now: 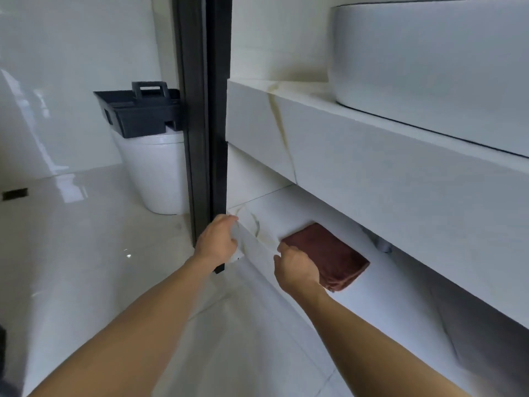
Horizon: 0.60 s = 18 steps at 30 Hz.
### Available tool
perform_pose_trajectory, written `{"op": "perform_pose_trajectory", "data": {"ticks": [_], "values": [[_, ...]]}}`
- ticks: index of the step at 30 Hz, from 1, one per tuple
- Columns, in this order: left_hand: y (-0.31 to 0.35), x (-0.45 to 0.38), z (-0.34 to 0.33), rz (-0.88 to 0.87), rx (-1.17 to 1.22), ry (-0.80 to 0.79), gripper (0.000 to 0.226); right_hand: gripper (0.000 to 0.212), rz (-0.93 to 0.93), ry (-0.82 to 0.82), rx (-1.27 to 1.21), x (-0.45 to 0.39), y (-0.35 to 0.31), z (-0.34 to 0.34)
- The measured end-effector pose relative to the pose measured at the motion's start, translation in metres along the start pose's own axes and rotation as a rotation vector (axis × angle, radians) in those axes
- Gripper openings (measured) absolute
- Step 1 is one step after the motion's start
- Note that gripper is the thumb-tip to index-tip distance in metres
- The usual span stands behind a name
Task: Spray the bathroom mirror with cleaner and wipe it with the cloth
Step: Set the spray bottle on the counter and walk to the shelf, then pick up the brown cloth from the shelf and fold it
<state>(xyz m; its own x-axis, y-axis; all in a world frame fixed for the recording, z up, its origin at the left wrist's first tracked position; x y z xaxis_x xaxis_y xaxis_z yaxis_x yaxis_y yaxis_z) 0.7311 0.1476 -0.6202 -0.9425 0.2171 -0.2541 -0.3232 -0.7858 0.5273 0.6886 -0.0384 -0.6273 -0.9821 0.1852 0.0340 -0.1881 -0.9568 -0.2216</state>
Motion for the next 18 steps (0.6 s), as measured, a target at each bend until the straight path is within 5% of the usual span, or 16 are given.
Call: {"op": "perform_pose_trajectory", "data": {"ticks": [18], "values": [[0.064,-0.054,-0.134,-0.469,-0.191,-0.245,0.049,0.053,-0.126,0.111,0.071,0.0,0.132,-0.058]]}}
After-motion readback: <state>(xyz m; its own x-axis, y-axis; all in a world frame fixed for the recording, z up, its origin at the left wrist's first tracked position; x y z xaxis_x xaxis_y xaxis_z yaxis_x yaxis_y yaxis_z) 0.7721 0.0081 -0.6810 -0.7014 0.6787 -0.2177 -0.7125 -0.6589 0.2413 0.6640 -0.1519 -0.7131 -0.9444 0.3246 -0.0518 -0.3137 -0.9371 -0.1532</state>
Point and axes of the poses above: each hand's wrist, its own x-axis away from the middle knuckle, its own z-axis out of the back of the hand, y = z × x, the point moved 5 cm from there along -x, towards the middle knuckle, and after that the axes turned 13 degrees about -z, right-handed, at the moved point
